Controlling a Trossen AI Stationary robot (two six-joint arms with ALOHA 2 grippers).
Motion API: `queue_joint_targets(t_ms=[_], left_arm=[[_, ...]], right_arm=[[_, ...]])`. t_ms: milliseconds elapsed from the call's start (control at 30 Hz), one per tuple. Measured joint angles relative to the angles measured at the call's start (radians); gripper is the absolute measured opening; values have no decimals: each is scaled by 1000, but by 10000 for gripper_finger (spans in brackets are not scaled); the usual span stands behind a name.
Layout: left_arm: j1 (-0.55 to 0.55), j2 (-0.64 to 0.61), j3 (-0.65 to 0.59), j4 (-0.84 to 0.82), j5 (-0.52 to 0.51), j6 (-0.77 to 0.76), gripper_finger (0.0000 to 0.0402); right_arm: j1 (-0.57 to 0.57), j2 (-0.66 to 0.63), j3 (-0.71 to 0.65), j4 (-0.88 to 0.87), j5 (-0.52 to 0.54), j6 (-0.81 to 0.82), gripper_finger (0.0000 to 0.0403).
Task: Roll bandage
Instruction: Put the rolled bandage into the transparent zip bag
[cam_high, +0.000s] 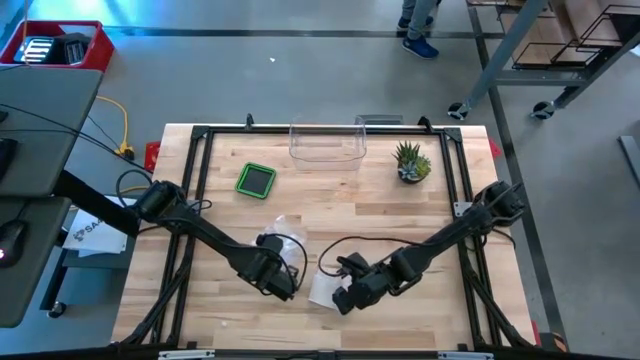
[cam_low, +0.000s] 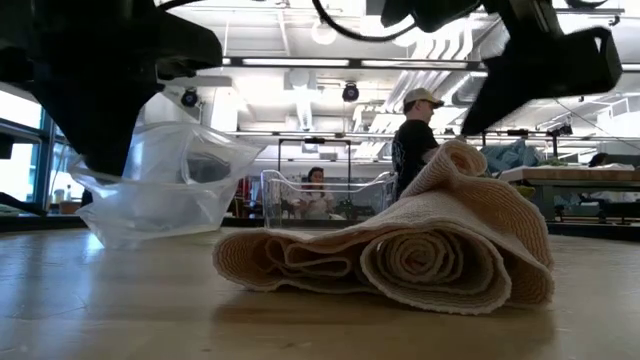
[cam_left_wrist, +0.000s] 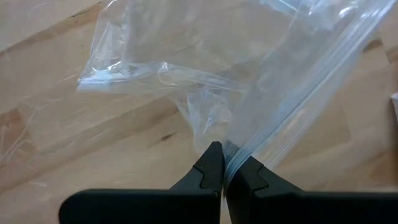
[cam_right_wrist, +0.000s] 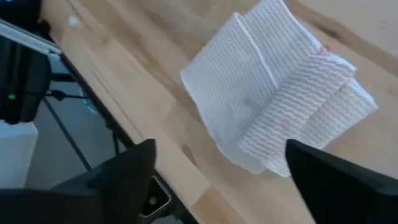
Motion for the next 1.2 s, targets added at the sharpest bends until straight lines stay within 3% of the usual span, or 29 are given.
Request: queue_joint_targets(t_ms=[133,267,333,467,633,900,1067,1200], left_arm=[[6,-3,0,-1,6,-23,0],[6,-6,0,-3,5,-14,0],[10,-9,0,-2,2,6,0],[21,-10,0,-3,0,69,0],[27,-13,0,0,1,179,0],[4,-13,0,2,4,295,0],[-15,-13,0,9,-3,275,0],[-18,-13,0,10,-3,227,0]], right_arm=[[-5,9,0,4,-26,99,390],[-2,8,-1,28,-174,161,396],[18,8,-1,34,-132,191,395],[63,15,0,-4,62,483,395],[78,75,-2,-64,89,698,394],[12,106,-1,-16,45,698,394],[-35,129,0,-100,-114,660,394],[-52,144,-1,-121,-131,723,394]])
